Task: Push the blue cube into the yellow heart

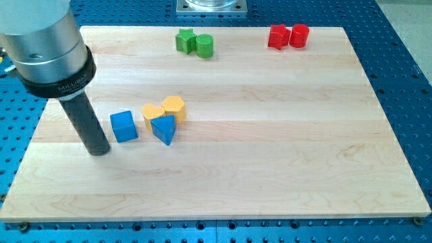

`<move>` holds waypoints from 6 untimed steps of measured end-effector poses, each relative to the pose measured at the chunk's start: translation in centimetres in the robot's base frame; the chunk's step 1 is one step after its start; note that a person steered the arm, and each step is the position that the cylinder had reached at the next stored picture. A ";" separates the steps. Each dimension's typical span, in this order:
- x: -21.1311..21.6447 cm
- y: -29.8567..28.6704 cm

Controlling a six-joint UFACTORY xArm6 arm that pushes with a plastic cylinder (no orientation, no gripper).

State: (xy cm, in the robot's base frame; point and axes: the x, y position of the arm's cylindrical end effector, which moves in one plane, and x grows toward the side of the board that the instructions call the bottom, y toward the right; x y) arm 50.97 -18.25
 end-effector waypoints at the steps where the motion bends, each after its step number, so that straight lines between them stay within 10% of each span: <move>1: -2.3 2.7; 3: -6.8 -3.8; 6: -24.9 -0.4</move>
